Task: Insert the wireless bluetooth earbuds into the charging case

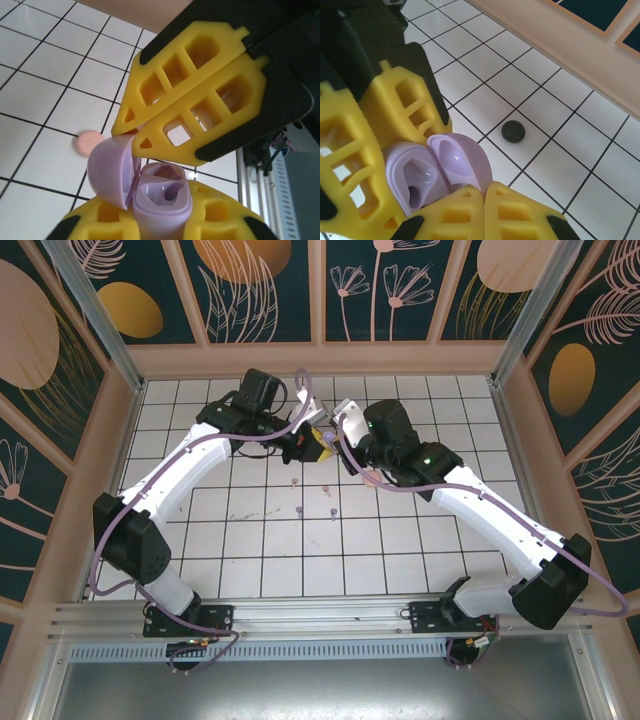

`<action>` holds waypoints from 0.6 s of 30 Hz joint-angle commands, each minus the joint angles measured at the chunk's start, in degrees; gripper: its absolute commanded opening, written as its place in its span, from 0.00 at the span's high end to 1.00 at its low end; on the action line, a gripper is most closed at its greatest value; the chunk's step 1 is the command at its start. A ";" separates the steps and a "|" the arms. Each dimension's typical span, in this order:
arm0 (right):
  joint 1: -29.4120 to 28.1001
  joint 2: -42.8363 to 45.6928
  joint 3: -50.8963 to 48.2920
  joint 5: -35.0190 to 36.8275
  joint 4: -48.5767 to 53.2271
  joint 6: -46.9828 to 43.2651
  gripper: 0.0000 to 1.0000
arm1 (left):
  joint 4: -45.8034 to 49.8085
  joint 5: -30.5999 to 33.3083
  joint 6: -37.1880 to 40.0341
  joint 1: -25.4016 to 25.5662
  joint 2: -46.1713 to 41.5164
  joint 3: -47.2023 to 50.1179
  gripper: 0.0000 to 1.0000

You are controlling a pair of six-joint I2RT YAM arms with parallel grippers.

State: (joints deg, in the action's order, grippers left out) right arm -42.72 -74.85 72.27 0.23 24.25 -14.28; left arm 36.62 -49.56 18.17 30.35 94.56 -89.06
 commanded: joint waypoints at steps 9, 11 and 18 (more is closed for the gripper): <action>5.30 8.86 0.45 -4.91 -3.42 10.18 0.46 | -17.71 2.98 -6.62 -0.29 -6.17 11.51 1.00; 7.35 10.57 -0.98 -6.14 -4.26 13.87 0.43 | -19.56 4.89 -7.35 -0.29 -7.27 12.89 1.00; 11.03 12.36 -6.06 -2.62 -5.08 27.44 0.40 | -41.72 13.76 -14.01 -0.29 -15.91 24.98 1.00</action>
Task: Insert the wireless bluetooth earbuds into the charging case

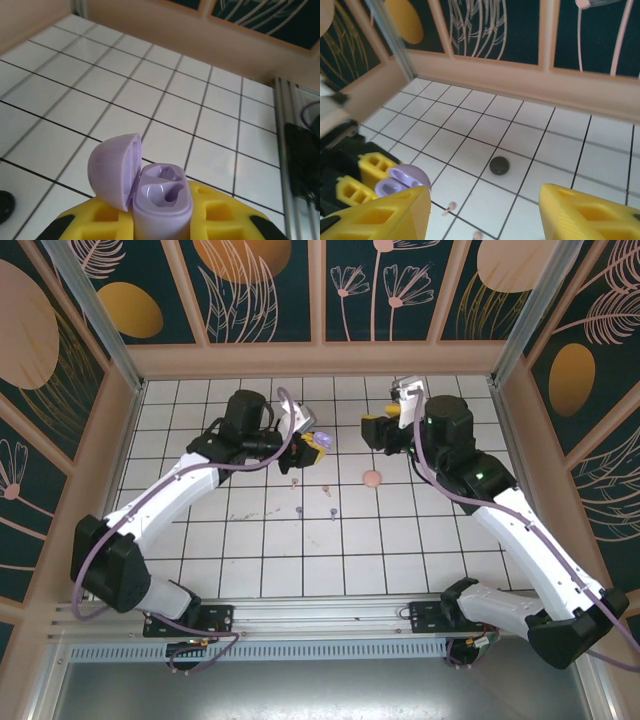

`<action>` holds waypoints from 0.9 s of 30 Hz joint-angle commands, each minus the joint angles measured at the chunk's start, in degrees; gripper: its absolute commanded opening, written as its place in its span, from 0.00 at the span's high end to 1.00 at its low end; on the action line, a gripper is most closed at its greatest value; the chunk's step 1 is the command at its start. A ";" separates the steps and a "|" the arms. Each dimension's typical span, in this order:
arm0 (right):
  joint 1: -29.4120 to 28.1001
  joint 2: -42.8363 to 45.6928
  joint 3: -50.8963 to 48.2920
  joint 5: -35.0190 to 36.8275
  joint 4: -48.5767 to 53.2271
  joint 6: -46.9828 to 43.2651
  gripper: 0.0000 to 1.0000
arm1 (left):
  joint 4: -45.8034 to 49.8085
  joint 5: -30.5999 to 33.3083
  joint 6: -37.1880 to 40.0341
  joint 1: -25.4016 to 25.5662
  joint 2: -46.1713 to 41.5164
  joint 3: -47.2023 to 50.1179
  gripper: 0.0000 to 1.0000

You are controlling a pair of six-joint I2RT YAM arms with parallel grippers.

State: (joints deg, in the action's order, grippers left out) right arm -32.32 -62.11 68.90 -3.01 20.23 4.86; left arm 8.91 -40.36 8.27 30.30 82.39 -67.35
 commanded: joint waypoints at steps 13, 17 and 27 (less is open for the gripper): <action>0.66 -0.65 -9.47 3.60 -1.26 20.13 0.39 | -45.68 18.30 -5.87 -0.25 -10.06 20.51 1.00; 2.61 -0.84 -10.84 3.58 -0.32 21.20 0.39 | -56.46 21.63 -5.02 -0.16 -11.84 27.80 1.00; 2.70 -4.91 -13.95 -0.07 -1.68 22.20 0.39 | -79.29 23.76 -8.19 -0.16 -13.03 44.43 1.00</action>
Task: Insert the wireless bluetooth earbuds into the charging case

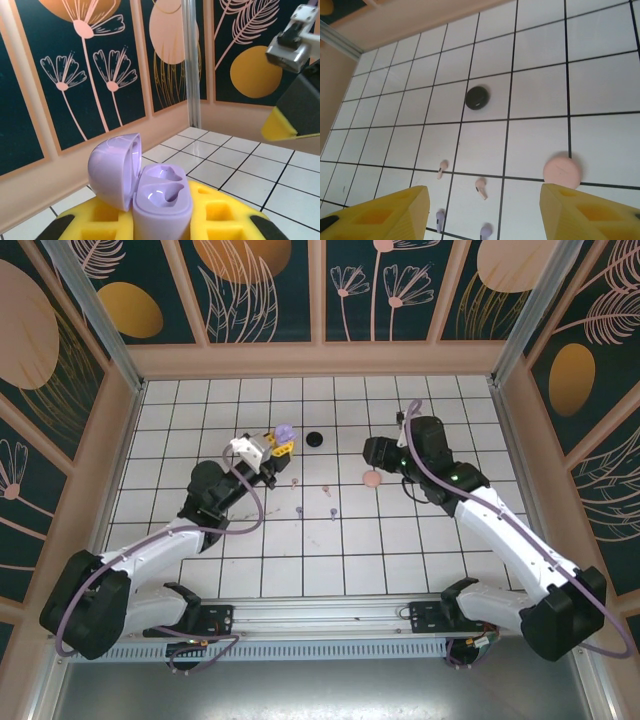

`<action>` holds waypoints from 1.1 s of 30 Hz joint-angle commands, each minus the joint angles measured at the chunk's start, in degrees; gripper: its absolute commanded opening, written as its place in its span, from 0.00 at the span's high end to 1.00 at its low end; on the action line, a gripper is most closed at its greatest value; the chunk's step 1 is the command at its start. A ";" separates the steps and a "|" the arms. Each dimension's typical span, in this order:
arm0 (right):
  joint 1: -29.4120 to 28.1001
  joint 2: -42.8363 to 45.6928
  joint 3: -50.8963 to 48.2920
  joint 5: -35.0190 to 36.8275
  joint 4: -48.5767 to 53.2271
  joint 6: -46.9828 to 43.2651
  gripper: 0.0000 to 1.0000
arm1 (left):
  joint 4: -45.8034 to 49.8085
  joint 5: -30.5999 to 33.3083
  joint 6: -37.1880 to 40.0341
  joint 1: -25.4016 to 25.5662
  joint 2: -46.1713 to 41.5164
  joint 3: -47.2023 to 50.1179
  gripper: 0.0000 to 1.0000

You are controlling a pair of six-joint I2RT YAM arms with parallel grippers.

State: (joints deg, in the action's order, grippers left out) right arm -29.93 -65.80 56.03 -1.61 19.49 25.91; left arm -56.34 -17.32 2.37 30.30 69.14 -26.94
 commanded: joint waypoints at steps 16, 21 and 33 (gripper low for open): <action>-4.30 -3.11 -4.35 -2.13 2.76 5.73 0.40 | -20.72 -2.54 9.01 2.78 -2.28 11.31 1.00; -6.20 -8.78 -4.02 -0.95 2.29 8.36 0.41 | -26.71 4.54 8.22 3.01 -1.92 11.91 1.00; -14.83 -26.82 6.02 1.61 5.38 10.39 0.47 | -46.11 15.19 -1.61 2.94 4.80 14.83 1.00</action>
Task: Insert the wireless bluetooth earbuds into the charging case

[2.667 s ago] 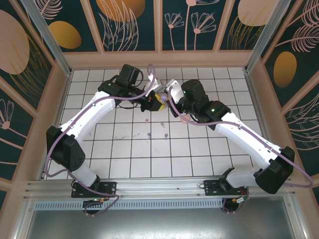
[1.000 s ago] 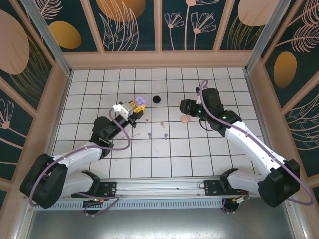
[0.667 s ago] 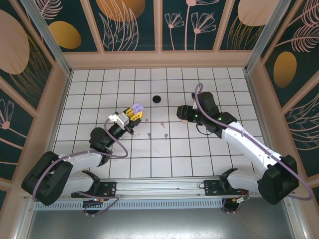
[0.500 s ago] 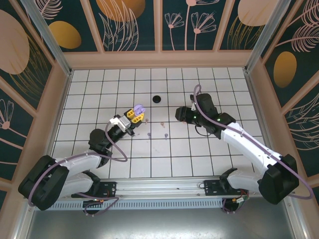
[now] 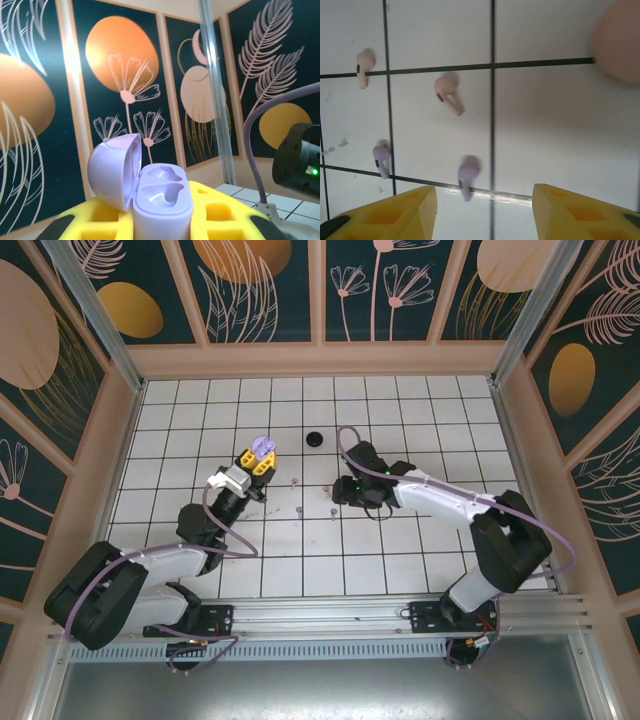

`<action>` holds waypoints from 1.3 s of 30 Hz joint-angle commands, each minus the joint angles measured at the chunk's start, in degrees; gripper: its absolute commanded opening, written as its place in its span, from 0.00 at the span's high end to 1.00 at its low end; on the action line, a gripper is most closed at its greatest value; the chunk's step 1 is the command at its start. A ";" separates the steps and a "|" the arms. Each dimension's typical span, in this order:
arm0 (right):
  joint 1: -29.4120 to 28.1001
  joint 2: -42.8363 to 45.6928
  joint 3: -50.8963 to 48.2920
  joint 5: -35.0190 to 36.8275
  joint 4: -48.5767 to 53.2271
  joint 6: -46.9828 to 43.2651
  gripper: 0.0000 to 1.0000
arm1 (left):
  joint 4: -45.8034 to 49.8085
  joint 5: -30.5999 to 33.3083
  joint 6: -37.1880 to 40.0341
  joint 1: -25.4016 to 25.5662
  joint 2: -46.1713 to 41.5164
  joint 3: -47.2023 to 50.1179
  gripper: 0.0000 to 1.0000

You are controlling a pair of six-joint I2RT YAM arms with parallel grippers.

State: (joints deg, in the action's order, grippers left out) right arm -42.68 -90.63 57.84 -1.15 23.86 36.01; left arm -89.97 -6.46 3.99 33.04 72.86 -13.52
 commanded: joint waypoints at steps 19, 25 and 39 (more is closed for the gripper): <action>-9.00 -20.69 26.58 3.95 9.16 -0.67 0.50 | -11.11 12.29 -4.40 -1.97 -3.71 4.75 1.00; -9.60 -25.54 30.84 4.46 12.09 -1.64 0.52 | -8.22 14.35 -3.73 -2.52 -7.93 7.03 1.00; -12.60 -30.36 32.39 7.19 14.80 1.49 0.54 | -4.86 13.84 -2.59 -3.15 -11.71 7.91 1.00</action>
State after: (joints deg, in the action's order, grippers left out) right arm -54.74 -119.44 88.33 4.54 36.34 35.90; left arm -91.15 6.72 1.21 30.30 61.95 -6.42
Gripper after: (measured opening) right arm 0.460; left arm 0.210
